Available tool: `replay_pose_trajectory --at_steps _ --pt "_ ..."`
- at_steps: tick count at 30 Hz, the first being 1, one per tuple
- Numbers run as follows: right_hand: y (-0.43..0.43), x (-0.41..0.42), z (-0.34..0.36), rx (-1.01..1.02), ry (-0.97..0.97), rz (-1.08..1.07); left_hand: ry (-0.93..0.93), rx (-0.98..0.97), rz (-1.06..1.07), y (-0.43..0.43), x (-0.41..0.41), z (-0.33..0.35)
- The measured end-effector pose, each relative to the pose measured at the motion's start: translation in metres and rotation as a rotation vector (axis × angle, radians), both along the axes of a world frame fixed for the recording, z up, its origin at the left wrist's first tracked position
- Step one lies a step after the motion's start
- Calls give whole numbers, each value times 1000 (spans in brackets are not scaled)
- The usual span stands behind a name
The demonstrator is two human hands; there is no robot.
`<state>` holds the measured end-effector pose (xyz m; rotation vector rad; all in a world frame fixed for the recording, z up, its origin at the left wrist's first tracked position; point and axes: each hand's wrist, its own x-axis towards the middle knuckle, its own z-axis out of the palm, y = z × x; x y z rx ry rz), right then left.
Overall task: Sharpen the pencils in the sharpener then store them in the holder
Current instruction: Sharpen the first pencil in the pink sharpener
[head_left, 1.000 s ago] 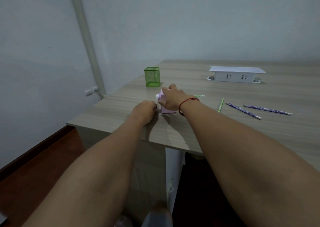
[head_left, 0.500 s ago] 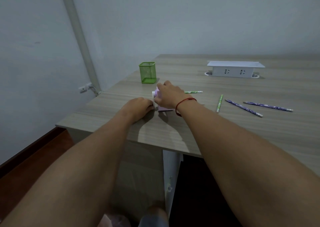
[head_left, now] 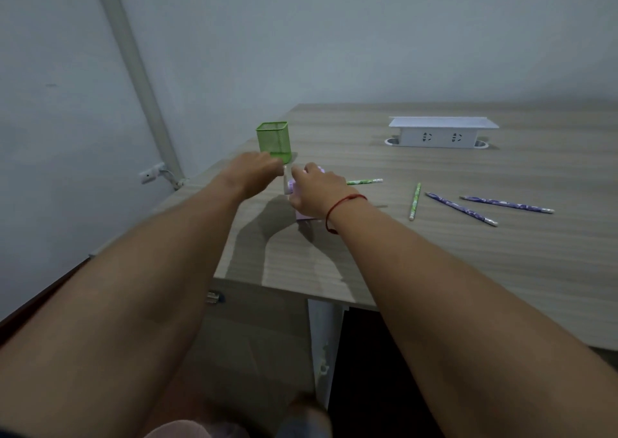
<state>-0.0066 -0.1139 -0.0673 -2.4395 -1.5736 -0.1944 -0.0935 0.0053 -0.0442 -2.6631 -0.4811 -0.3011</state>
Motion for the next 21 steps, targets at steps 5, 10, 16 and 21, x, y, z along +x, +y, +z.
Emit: replay_pose_trajectory --at_steps 5,10,16,21 --pt "0 1 2 -41 0 16 -118 -127 21 -7 -7 0" --pt "-3 -2 3 -65 -3 22 -174 -129 9 -24 -17 2" --pt "-5 -4 2 -60 -23 11 -173 -126 60 -25 -19 3" --pt "1 -1 7 -90 12 -10 -202 -146 4 -32 -23 3"
